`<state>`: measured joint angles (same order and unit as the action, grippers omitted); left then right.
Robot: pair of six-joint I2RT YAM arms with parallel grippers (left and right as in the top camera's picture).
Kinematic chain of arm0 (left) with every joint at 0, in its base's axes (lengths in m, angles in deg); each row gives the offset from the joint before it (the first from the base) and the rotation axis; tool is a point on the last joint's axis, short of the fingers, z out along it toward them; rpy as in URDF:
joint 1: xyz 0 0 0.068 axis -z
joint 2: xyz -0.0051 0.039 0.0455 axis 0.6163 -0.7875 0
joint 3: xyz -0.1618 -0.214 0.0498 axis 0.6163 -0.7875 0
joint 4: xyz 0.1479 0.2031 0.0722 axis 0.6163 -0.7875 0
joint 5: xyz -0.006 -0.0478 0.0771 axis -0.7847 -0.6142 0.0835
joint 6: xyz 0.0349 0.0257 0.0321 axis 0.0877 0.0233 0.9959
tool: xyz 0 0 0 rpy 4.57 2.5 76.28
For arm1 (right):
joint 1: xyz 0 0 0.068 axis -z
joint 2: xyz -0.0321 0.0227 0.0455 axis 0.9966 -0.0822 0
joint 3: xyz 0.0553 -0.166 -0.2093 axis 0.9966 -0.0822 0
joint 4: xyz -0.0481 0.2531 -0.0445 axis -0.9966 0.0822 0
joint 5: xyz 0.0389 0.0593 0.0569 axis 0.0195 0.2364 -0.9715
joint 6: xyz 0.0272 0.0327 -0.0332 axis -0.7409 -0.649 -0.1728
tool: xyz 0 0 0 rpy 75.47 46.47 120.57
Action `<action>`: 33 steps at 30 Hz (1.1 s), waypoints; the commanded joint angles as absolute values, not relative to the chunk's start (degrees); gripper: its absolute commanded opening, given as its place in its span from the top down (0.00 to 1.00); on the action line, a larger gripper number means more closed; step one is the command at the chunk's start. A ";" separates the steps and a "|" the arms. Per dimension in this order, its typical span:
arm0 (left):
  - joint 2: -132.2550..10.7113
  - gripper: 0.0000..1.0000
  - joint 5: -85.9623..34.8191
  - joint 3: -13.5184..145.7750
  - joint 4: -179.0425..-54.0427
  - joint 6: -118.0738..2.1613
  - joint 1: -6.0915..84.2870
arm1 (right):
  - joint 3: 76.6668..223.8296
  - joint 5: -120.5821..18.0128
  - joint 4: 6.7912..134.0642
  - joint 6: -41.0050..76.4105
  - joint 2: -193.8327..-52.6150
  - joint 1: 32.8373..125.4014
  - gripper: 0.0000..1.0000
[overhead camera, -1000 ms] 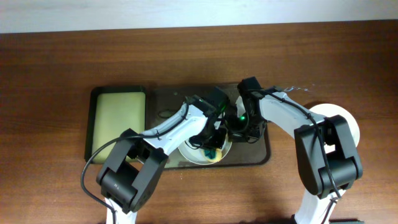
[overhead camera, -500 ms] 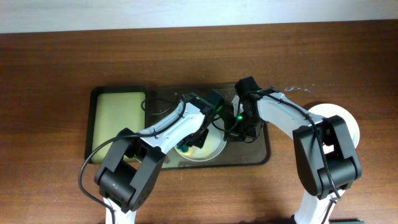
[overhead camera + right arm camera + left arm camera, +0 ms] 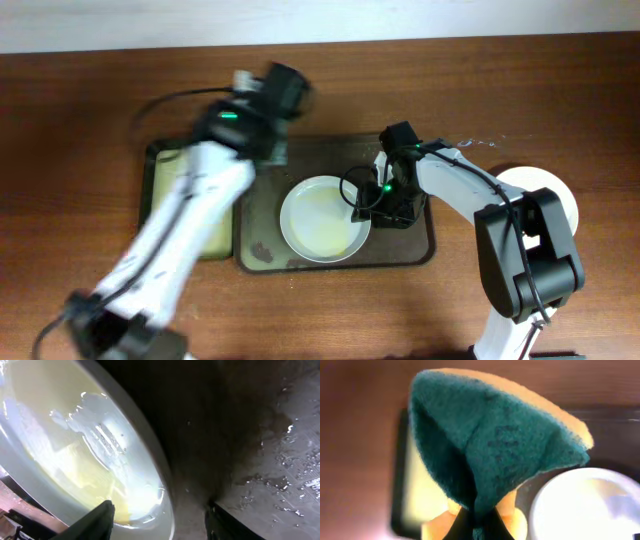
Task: Clean dirty plates on tray and stack at the side
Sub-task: 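Lift the grey plate with the right gripper and stack it on the side pile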
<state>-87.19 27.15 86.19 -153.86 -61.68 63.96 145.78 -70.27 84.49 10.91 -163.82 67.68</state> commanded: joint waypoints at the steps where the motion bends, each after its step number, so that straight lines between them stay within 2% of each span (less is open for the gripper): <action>1: -82.84 1.00 19.02 86.52 -160.29 -63.48 51.81 | 143.90 -67.86 83.49 11.63 -163.71 67.02 0.40; 2: -82.86 1.00 16.37 86.21 -161.58 -63.45 48.14 | 142.83 -67.12 82.50 11.58 -163.71 66.15 0.42; 3: -82.86 1.00 14.16 84.60 -161.25 -63.43 45.29 | 141.67 -65.61 80.97 11.54 -163.71 64.97 0.59; 4: -82.86 1.00 12.90 82.59 -160.25 -63.17 43.98 | 141.12 -64.08 79.36 11.28 -163.71 63.72 0.91; 5: -82.86 1.00 11.65 79.61 -158.26 -61.95 43.15 | 141.19 -63.16 78.20 10.66 -163.71 63.02 0.96; 7: -82.86 1.00 10.58 72.53 -154.72 -60.46 42.85 | 144.38 -61.48 78.11 10.73 -163.69 62.93 0.96; 13: -82.86 1.00 14.30 65.45 -149.58 -60.48 39.79 | 167.09 -45.77 93.43 15.08 -163.47 62.78 0.96; 16: -82.86 1.00 12.44 64.16 -146.56 -60.46 36.49 | 174.96 -34.42 99.64 15.12 -163.43 60.31 0.96; 19: -82.86 1.00 12.26 57.60 -139.09 -60.46 35.85 | 180.95 -17.37 103.86 15.08 -163.43 54.26 0.96; 23: -82.86 1.00 12.53 51.27 -131.29 -59.63 35.85 | 181.54 8.35 102.20 15.08 -163.43 42.67 0.96; 26: -82.86 1.00 12.53 50.41 -130.45 -59.13 35.85 | 181.51 26.34 98.07 16.04 -163.43 33.91 0.96; 29: -82.86 1.00 12.53 50.41 -130.61 -59.13 35.85 | 181.49 32.11 92.40 22.71 -163.45 28.99 0.96; 32: -82.86 1.00 12.39 50.41 -130.61 -59.13 35.85 | 181.49 32.96 91.36 27.47 -163.45 27.81 0.96; 33: -82.86 1.00 12.33 50.41 -130.65 -59.13 35.85 | 181.49 38.75 91.31 28.28 -163.45 28.09 0.96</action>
<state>-83.30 12.48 50.81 -130.72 -60.11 36.09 180.40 29.01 91.53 25.07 -164.04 27.90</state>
